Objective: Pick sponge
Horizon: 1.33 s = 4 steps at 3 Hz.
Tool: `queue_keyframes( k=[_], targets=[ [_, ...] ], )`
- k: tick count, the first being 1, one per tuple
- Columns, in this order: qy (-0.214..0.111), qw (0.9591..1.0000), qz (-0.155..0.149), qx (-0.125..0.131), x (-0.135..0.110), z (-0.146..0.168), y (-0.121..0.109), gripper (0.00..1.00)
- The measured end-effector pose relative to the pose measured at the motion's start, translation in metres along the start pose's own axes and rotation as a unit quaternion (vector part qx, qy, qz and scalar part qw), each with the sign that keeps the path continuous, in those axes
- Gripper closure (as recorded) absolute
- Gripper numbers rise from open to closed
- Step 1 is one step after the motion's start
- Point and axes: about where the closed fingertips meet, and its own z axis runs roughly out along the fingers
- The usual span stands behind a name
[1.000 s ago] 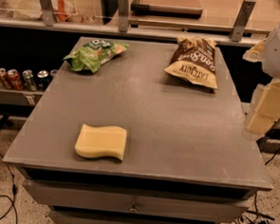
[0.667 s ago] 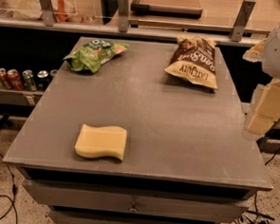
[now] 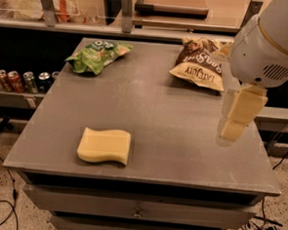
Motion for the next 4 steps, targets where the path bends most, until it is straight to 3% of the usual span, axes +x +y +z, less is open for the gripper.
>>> queue_keyframes(
  k=[1,2,3,4],
  targets=[
    [-0.042,0.9977,-0.046,-0.028,-0.046,0.021,0.012,0.00],
    [-0.083,0.9902,-0.090,-0.067,-0.093,0.047,0.030,0.00],
    [-0.121,0.9813,-0.111,-0.101,-0.136,0.076,0.044,0.00],
    [-0.123,0.9808,-0.112,-0.101,-0.138,0.076,0.045,0.00]
  ],
)
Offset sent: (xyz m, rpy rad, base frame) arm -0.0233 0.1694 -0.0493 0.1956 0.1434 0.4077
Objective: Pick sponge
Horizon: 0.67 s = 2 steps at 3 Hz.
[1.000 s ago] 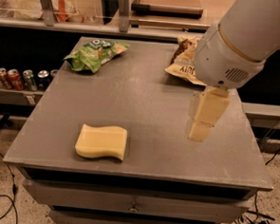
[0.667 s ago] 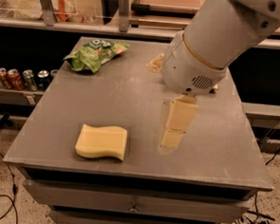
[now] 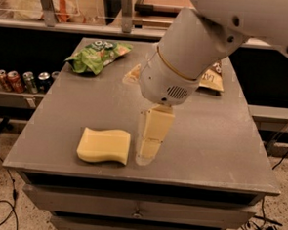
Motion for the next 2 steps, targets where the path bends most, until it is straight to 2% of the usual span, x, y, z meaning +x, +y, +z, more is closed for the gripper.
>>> queue_keyframes(
  k=[1,2],
  targets=[
    [-0.013,0.9999,0.001,-0.001,-0.004,0.013,-0.003,0.00],
    [-0.068,0.9976,-0.001,-0.011,-0.008,0.045,-0.012,0.00]
  ],
)
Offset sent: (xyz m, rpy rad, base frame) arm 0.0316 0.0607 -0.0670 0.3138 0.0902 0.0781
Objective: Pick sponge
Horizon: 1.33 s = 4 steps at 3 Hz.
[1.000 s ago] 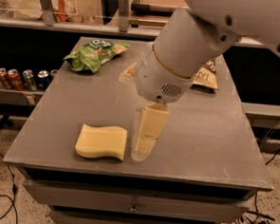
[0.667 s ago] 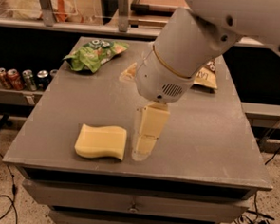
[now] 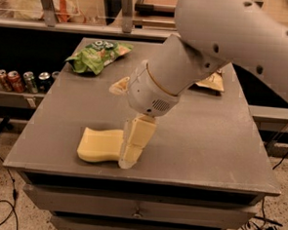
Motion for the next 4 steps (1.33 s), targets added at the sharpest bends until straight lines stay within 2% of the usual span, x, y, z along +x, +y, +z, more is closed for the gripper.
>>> queue_keyframes(
  k=[1,2,3,4],
  targets=[
    [-0.063,0.9980,-0.003,-0.006,-0.005,0.027,-0.012,0.00],
    [-0.113,0.9936,-0.006,-0.006,-0.018,0.053,-0.020,0.00],
    [-0.104,0.9946,-0.006,-0.001,-0.020,0.063,-0.020,0.00],
    [-0.078,0.9970,-0.003,0.000,-0.016,0.072,-0.019,0.00]
  ],
)
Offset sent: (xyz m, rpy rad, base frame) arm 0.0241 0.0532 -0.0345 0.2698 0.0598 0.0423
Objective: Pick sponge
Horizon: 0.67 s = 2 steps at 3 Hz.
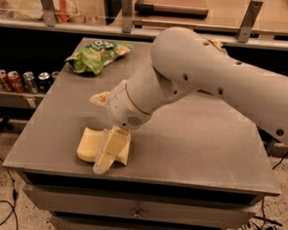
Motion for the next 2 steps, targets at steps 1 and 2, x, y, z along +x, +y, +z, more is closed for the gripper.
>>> queue_keyframes(
  k=[1,2],
  targets=[
    [0.017,0.9998,0.005,0.003,0.0074,0.0033,0.0002,0.18],
    [0.027,0.9996,0.007,0.006,0.0121,0.0016,-0.0007,0.41]
  ],
)
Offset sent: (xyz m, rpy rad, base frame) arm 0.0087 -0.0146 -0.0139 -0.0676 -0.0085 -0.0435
